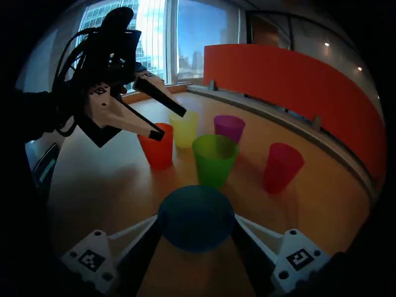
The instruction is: Pour water
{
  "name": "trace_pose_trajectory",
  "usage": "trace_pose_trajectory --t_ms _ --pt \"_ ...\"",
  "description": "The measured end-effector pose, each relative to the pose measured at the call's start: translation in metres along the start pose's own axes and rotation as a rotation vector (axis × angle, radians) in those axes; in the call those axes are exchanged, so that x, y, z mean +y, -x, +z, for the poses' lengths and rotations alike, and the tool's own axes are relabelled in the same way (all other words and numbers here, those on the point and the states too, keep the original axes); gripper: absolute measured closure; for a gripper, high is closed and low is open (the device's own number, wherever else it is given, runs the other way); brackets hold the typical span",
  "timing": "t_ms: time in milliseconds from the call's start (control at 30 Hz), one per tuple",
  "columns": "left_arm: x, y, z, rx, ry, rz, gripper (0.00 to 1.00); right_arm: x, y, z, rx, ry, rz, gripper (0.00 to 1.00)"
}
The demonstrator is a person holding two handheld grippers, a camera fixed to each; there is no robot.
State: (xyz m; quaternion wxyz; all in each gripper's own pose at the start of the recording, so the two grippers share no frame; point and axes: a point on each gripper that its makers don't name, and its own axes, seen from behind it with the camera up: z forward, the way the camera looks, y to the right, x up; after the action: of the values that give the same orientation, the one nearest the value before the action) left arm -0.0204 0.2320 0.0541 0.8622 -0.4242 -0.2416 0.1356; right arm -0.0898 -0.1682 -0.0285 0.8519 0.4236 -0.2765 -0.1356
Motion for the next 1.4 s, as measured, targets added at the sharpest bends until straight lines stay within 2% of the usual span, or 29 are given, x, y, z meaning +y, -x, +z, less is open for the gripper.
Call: trace_pose_trajectory --t_ms 267,467,867,1400 --pt "0.002 0.0 0.001 -0.001 -0.001 0.005 0.01 -0.003 -0.001 -0.004 0.0 -0.005 0.001 0.09" --pt "0.004 -0.001 0.002 -0.004 -0.003 0.008 0.01 -0.001 -0.013 -0.014 0.03 0.008 0.003 0.09" --pt "0.004 -0.001 0.006 -0.023 -0.011 -0.003 0.01 0.009 -0.053 -0.052 0.128 0.051 0.01 0.09" --pt "0.002 0.006 0.022 -0.055 -0.017 -0.022 0.01 0.017 -0.099 -0.094 0.267 0.094 0.024 0.09"
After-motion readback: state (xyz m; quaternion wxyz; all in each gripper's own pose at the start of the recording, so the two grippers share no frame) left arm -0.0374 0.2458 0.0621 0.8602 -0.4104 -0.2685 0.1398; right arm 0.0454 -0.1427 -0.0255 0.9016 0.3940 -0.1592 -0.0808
